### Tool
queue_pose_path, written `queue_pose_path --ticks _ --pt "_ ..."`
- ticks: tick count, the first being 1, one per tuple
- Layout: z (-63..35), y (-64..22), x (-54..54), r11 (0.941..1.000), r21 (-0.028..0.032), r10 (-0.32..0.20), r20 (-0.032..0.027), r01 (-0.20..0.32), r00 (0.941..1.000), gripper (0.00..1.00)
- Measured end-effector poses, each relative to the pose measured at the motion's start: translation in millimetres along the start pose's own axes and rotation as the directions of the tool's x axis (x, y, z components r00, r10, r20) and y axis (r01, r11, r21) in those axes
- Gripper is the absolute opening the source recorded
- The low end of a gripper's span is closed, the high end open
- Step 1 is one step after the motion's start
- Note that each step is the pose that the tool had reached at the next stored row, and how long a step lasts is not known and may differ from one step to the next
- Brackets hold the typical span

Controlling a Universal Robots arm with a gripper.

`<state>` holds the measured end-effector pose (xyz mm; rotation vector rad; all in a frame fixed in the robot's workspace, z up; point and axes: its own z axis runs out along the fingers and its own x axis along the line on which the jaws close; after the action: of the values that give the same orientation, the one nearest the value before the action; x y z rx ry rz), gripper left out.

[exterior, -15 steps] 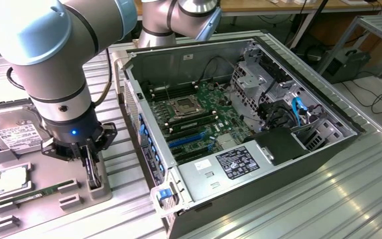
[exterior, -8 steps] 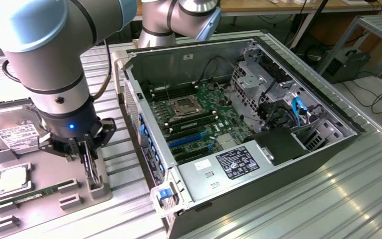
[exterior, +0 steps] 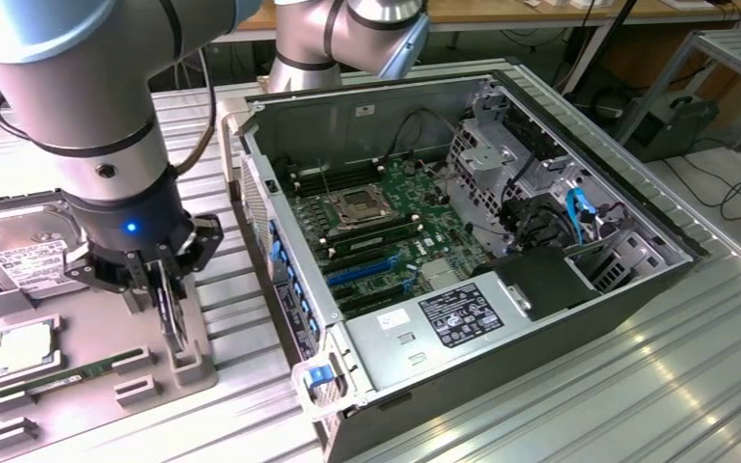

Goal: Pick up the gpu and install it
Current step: 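Pick up the gpu and move the gpu toward the slot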

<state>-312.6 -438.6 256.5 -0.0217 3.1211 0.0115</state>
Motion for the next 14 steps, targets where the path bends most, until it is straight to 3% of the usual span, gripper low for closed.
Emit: queue_pose_path --ticks 14 --pt "-30.2 0.2 -0.6 1.0 -0.0001 0.0 0.0001 0.0 1.0 0.28"
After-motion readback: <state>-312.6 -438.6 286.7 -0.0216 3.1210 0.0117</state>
